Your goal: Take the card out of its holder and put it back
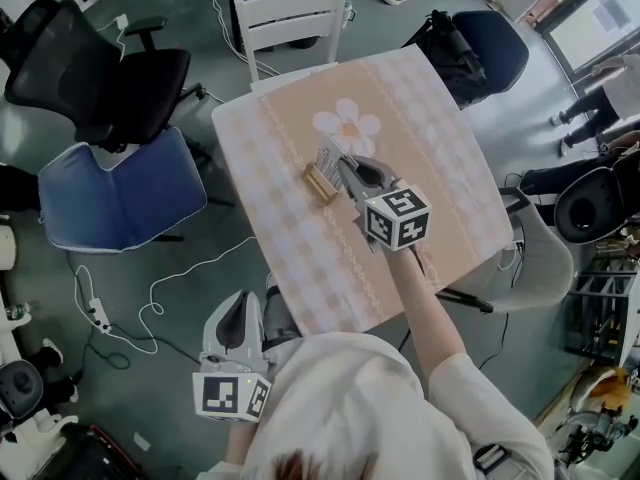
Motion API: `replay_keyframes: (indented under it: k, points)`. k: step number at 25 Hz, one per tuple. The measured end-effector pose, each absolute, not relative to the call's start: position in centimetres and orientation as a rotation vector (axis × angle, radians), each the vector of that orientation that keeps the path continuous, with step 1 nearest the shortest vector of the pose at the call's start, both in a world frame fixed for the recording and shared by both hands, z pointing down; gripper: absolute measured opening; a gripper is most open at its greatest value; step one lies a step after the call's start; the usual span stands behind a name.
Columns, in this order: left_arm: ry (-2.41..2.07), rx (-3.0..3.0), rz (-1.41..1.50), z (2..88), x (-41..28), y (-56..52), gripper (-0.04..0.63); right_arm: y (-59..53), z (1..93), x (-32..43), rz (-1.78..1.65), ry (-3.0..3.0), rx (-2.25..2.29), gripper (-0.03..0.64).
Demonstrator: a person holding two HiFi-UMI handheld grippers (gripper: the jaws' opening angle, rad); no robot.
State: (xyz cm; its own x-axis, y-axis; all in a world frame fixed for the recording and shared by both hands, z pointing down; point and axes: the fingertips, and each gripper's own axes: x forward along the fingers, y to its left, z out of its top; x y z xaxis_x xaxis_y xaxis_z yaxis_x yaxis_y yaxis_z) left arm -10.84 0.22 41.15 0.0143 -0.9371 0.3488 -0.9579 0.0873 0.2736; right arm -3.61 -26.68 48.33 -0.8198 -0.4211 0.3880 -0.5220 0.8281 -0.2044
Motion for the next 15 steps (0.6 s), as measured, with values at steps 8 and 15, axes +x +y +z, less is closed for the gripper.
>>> replay_keyframes:
  k: [8, 15]
  points:
    - [-1.935, 1.857, 0.067, 41.34, -10.91, 0.07, 0.0, -27.02, 48.49, -3.66, 0.437, -2.694, 0.727, 0.018]
    - [-1.935, 1.857, 0.066, 41.38, -10.85, 0.02, 0.0, -27.14, 48.3, -3.7, 0.443, -2.728, 0.732, 0.018]
